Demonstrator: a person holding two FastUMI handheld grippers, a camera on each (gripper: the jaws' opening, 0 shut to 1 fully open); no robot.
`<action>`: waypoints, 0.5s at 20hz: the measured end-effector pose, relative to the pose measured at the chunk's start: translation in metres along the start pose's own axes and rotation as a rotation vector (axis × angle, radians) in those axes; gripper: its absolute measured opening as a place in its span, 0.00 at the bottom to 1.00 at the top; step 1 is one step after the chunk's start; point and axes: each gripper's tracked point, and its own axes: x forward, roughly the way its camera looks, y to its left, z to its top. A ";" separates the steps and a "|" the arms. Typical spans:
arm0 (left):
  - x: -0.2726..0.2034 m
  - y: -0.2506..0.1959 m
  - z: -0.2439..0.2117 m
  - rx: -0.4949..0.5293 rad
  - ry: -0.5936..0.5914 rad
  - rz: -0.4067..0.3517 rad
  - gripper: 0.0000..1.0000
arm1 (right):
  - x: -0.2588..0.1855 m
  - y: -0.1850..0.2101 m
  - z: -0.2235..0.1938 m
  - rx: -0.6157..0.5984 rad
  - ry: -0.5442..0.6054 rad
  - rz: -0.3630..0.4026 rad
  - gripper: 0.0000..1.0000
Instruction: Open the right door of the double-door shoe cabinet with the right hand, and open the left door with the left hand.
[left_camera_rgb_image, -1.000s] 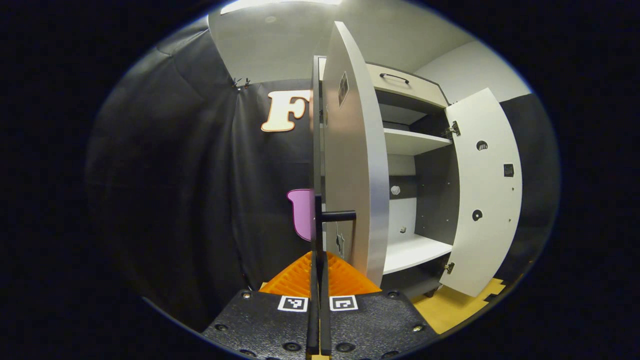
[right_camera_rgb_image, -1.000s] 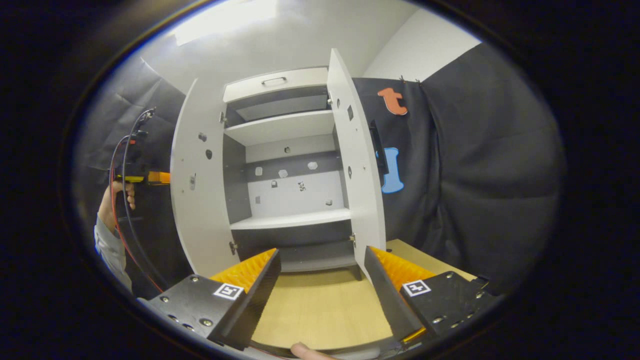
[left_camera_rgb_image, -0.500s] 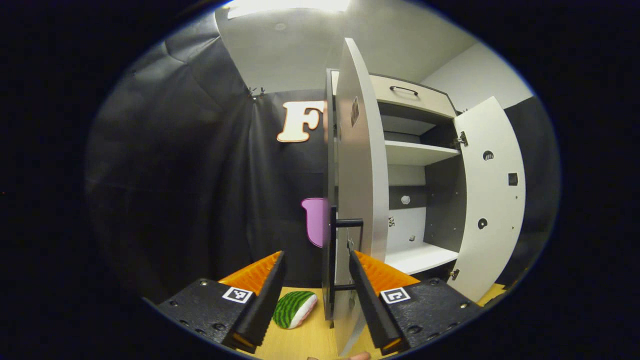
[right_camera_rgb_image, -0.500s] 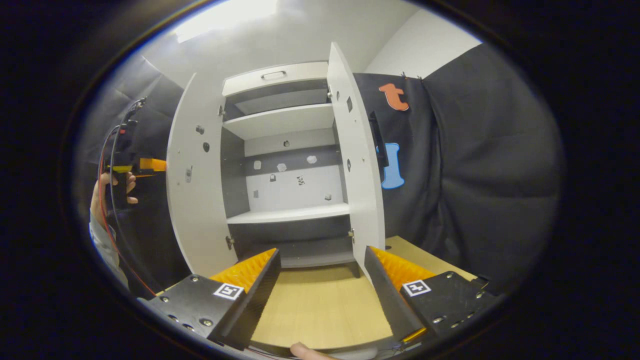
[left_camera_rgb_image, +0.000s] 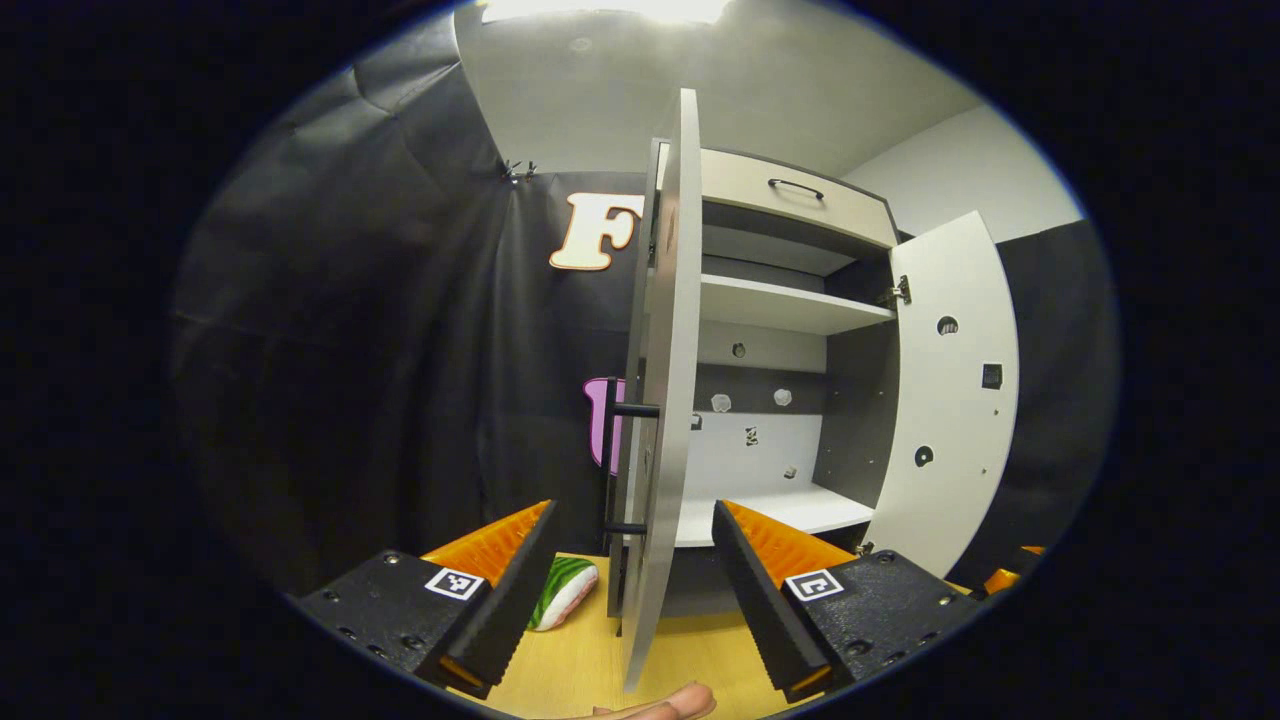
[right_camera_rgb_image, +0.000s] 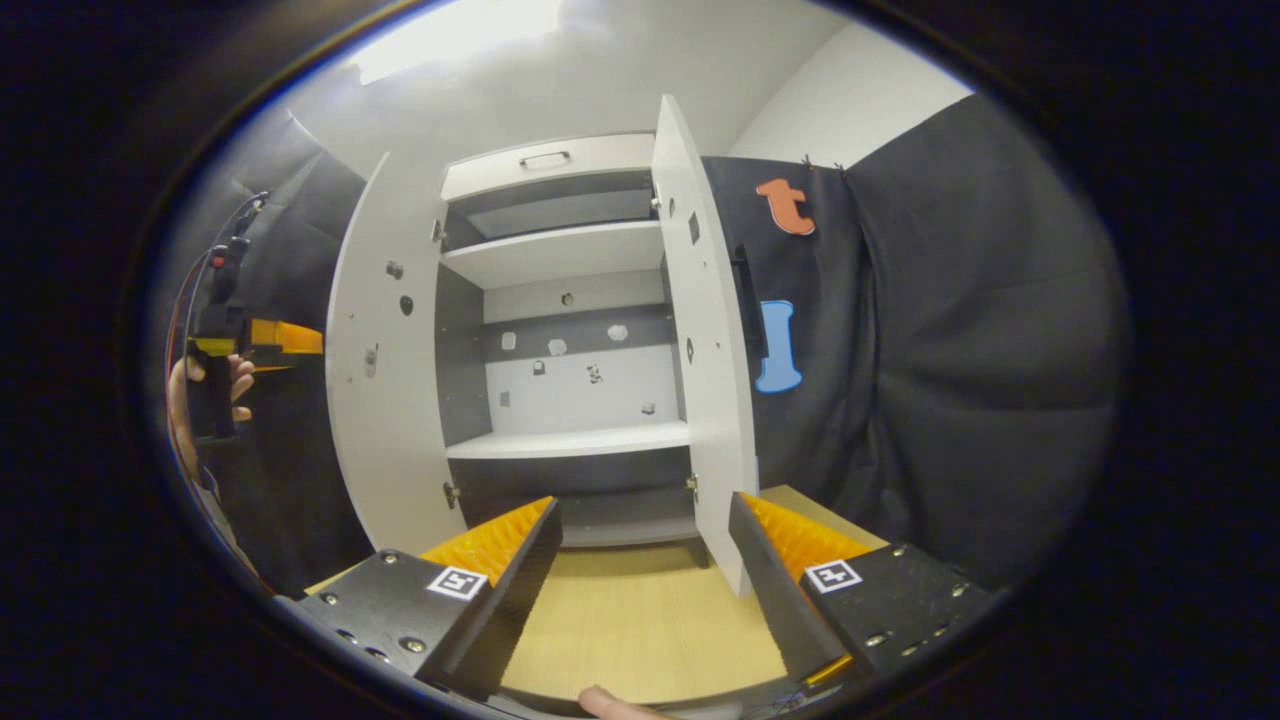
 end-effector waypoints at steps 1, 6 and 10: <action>-0.002 -0.002 -0.009 0.012 0.023 0.006 0.94 | 0.001 0.001 0.001 -0.008 0.002 0.001 0.99; -0.022 -0.021 -0.035 0.005 0.035 0.001 0.93 | 0.010 0.002 0.005 0.005 0.021 -0.005 0.99; -0.036 -0.043 -0.052 -0.002 0.009 0.003 0.96 | 0.016 0.006 0.009 0.007 0.023 0.004 0.99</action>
